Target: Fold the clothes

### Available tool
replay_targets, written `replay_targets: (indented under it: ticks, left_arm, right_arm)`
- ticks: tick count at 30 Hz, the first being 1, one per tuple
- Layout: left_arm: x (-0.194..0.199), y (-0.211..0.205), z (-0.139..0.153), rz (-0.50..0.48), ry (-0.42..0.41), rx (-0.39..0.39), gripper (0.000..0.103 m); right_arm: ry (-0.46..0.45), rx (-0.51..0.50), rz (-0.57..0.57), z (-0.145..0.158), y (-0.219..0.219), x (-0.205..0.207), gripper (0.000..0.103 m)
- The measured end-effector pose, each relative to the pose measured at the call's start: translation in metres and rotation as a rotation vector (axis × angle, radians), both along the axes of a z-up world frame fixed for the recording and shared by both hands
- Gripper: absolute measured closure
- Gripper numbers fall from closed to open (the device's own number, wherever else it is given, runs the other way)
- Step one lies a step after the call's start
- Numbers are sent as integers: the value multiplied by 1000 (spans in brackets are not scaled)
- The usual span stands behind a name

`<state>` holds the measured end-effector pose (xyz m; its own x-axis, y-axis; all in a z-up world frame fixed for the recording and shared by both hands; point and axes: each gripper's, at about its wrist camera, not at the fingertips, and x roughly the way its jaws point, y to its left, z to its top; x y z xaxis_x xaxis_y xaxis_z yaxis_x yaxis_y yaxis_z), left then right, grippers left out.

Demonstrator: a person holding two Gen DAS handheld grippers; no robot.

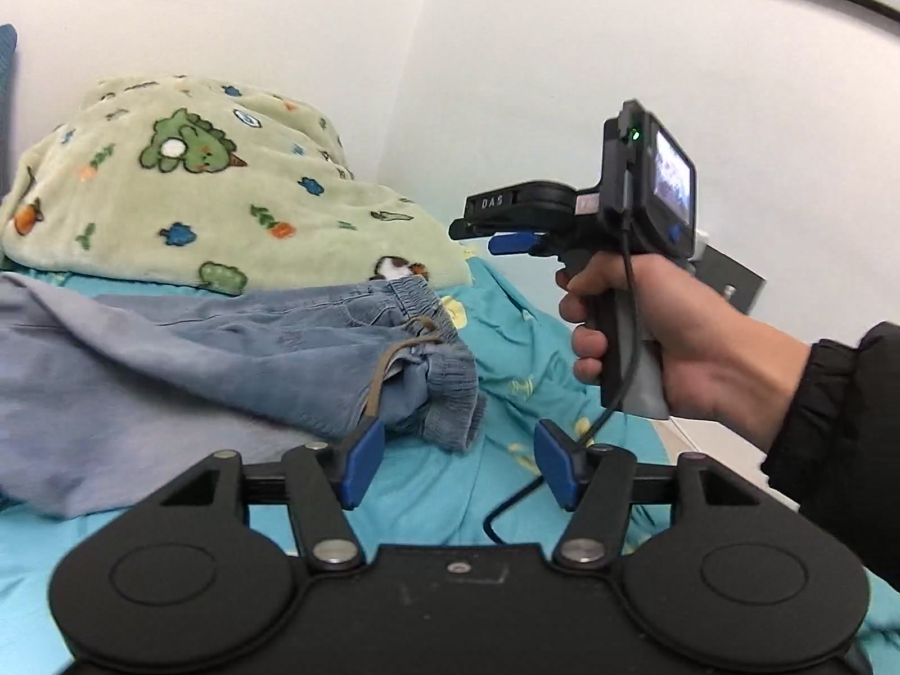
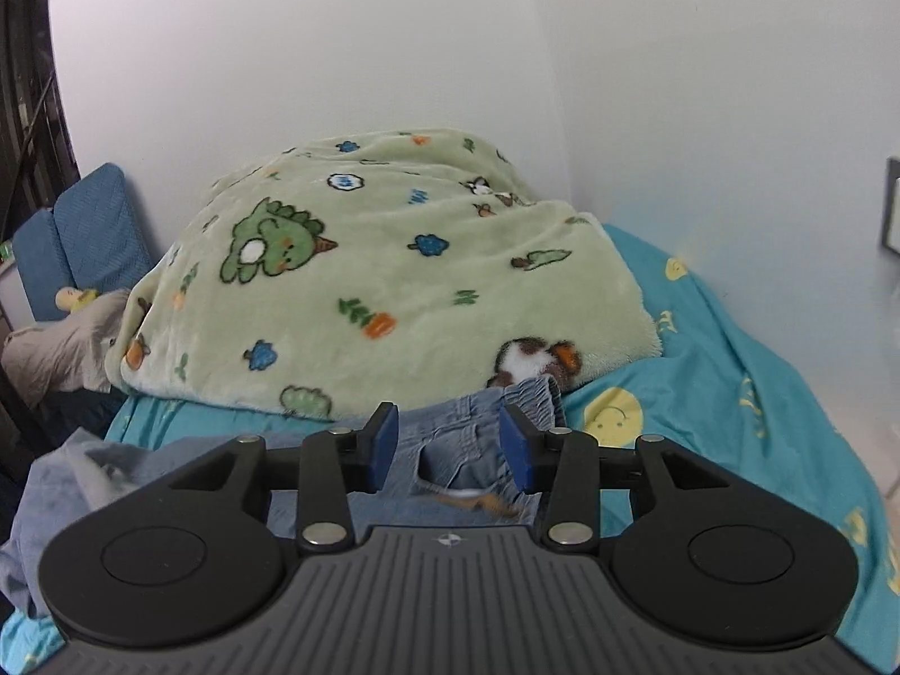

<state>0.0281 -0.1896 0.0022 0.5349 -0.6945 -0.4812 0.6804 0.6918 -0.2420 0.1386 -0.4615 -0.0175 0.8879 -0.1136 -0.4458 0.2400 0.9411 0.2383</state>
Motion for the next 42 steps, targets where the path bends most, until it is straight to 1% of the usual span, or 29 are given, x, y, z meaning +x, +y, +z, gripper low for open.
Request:
replay_targets:
  ticks: [2,5,10,12,15,17,18,20,23,26,29,33,35,36,37,40,42]
  left_arm:
    - [-13,22,6,-6,-6,-17,46]
    - [-31,48,12,10,-18,-31,46]
    - [-39,84,22,39,3,-96,46]
    - [-34,97,28,67,4,-134,45]
    - [-10,108,36,157,2,-171,43]
    - [10,114,39,225,10,-193,41]
    - [22,117,36,253,25,-203,41]
    - [44,121,28,297,56,-224,41]
    - [76,128,7,364,100,-247,41]
    - [97,139,-18,418,152,-255,41]
    - [117,147,-41,459,204,-230,41]
    - [137,159,-62,519,256,-228,42]
    - [143,160,-66,546,261,-232,42]
    - [144,161,-67,555,259,-233,42]
    - [145,161,-68,559,256,-232,42]
    - [140,163,-64,570,231,-214,43]
    - [133,165,-58,575,198,-212,43]
  right_arm:
    - [-4,18,-18,-2,14,-10,61]
    - [-2,66,-47,-12,32,-22,61]
    - [40,193,-62,-36,59,-32,61]
    - [59,257,-71,-44,64,-33,60]
    - [65,379,-90,-60,62,-31,59]
    - [71,478,-125,-75,58,-31,51]
    - [75,532,-147,-83,54,-30,44]
    - [90,595,-160,-96,52,-25,43]
    - [114,683,-173,-116,48,-19,43]
    - [126,735,-169,-130,46,-5,42]
    - [136,786,-162,-144,47,9,39]
    - [145,776,-151,-151,48,21,40]
    - [144,766,-147,-153,47,25,55]
    - [140,757,-145,-152,46,25,73]
    - [129,745,-143,-150,45,24,94]
    - [84,713,-148,-141,42,19,97]
    - [56,679,-147,-128,41,12,97]
